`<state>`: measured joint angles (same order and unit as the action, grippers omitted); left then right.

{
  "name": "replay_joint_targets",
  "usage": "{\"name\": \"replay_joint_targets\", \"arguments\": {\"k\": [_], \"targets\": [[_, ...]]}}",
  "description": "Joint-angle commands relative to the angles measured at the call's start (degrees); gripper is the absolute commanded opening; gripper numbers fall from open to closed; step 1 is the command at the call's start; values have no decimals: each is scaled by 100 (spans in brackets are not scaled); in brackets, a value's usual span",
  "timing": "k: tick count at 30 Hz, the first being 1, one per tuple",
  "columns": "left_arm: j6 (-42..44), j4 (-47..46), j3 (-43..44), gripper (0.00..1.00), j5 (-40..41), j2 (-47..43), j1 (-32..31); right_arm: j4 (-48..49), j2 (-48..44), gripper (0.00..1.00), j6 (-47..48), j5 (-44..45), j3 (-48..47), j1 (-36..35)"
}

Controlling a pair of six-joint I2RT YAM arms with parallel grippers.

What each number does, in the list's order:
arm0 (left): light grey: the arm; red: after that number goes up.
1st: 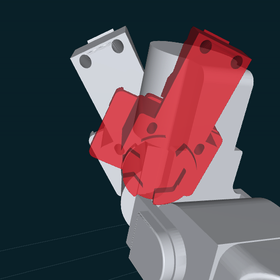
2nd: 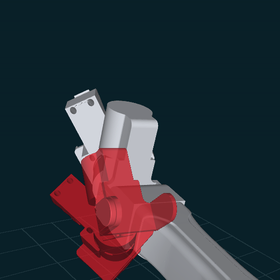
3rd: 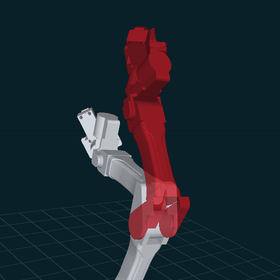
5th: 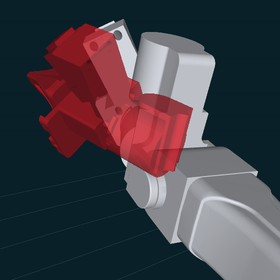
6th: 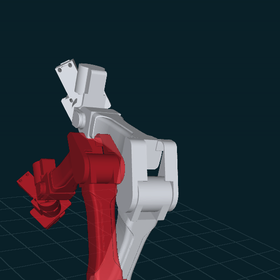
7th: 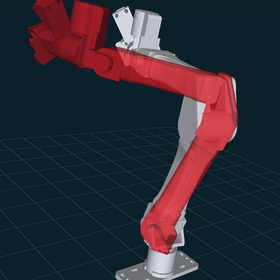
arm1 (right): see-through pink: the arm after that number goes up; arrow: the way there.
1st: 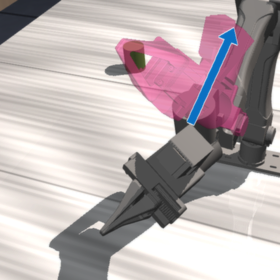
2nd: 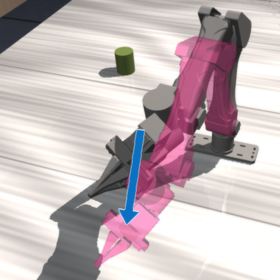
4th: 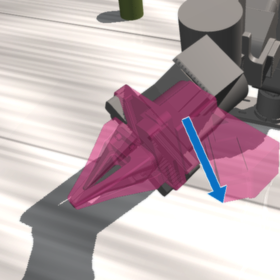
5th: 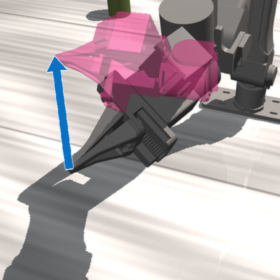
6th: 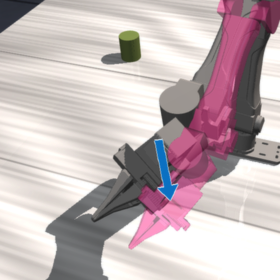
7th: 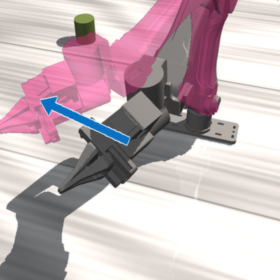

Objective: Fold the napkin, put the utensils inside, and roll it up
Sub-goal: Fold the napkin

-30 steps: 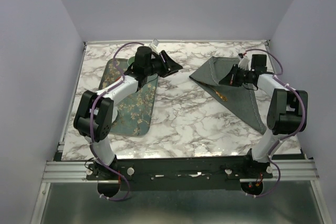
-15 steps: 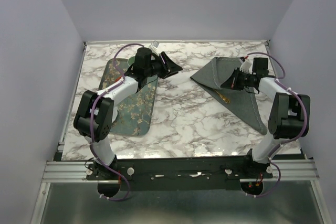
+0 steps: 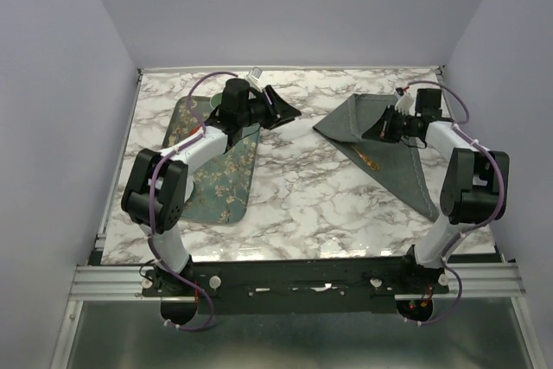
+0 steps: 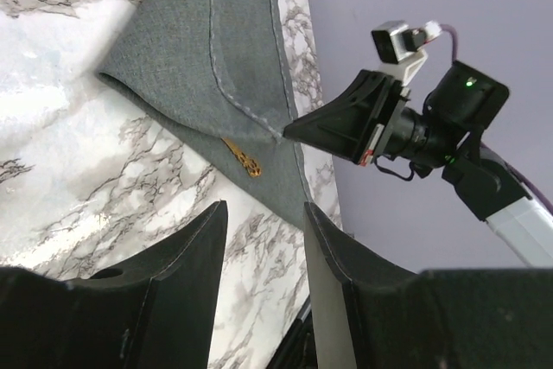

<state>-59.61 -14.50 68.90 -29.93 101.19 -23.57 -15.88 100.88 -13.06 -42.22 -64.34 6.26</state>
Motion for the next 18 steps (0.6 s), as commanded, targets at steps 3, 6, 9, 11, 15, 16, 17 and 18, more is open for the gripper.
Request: {"name": "replay_joint_targets", "arguments": {"k": [3,6,9,11,15,16,17,18], "targets": [[125,-465,-70,34,22,252,-392,59,-51,2,-706,-480,-896,-301],[55,-711,-18,23,233,472,-639,59,-42,2,-856,-516,-993,-406],[38,-826,158,10,453,753,-1061,76,-103,2,-953,-472,-967,-415],[-154,-1036,263,2,506,1060,-1281,67,-208,1,-944,-445,-941,-415],[-498,-1397,448,1,541,1579,-1474,59,-464,1,-856,-305,-756,-415],[-472,-1432,501,1,567,1684,-1510,59,-499,1,-795,-322,-704,-415],[-411,-1441,580,2,602,1702,-1562,59,-517,1,-777,-366,-686,-415],[-237,-1346,606,3,655,1703,-1580,41,-534,1,-760,-375,-677,-415]]}}
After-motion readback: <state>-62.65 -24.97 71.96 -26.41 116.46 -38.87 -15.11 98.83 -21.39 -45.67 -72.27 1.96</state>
